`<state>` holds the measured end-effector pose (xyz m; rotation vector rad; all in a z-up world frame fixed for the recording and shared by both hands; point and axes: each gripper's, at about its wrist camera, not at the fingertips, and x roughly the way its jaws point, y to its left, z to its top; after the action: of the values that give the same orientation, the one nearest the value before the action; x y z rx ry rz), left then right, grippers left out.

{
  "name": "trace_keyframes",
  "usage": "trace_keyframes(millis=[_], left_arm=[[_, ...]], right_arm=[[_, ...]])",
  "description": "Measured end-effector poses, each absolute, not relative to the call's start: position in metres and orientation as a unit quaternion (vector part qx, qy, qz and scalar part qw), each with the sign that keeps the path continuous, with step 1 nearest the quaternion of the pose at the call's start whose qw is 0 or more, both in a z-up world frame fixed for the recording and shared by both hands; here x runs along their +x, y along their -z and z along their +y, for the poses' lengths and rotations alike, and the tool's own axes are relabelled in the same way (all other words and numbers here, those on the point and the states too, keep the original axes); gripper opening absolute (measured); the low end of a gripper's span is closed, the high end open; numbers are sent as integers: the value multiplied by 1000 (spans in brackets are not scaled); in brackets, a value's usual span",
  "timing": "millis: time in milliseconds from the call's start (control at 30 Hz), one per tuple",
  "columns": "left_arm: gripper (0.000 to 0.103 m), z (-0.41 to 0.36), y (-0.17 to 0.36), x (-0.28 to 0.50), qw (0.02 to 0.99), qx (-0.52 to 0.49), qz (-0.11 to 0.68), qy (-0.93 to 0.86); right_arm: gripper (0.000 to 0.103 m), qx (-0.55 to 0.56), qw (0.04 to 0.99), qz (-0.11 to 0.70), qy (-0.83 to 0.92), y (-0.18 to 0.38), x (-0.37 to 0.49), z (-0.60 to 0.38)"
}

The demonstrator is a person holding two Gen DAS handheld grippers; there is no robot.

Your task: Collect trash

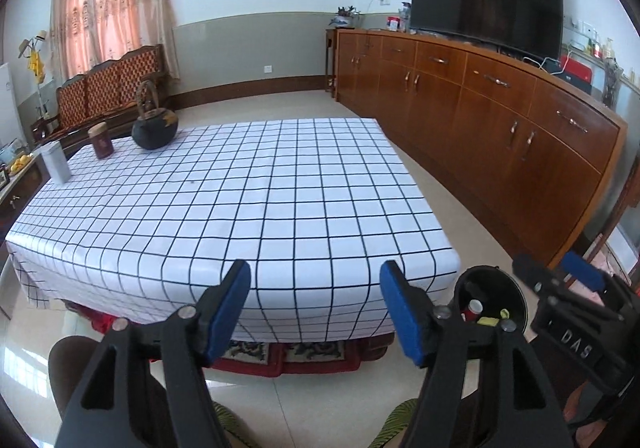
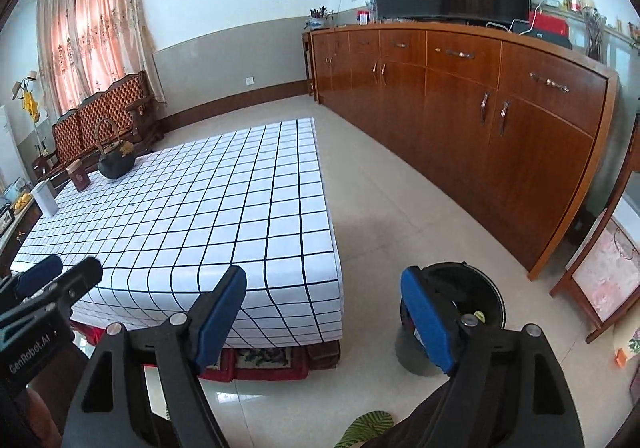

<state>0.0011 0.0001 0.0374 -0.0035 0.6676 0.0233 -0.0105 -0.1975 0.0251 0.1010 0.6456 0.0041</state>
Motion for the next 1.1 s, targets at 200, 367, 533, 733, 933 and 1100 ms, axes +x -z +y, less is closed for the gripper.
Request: trace_keyframes(millis=[200,367,533,733,933,1100], left_arm=[[68,3,-38,-7,944,-2,329,-8],[68,-1,-38,-11,943,2,333,0],[68,-3,-41,-12,945,-2,328,2],[68,-3,-41,-12,945,-3,328,3],[68,-5,-41,-11,944,-2,329,2],[68,-7,-41,-12,944,-1,329,4]], right_arm=[[82,40,948,315,8,-26,-16,-192],[82,40,947,317,12,-25,-20,-193],[82,40,948,315,13,-26,-21,-195],[82,41,947,317,13,-26,-20,-196],[82,41,946,320,12,-25,-19,-197],[82,44,947,318,16,-24,-20,-200]])
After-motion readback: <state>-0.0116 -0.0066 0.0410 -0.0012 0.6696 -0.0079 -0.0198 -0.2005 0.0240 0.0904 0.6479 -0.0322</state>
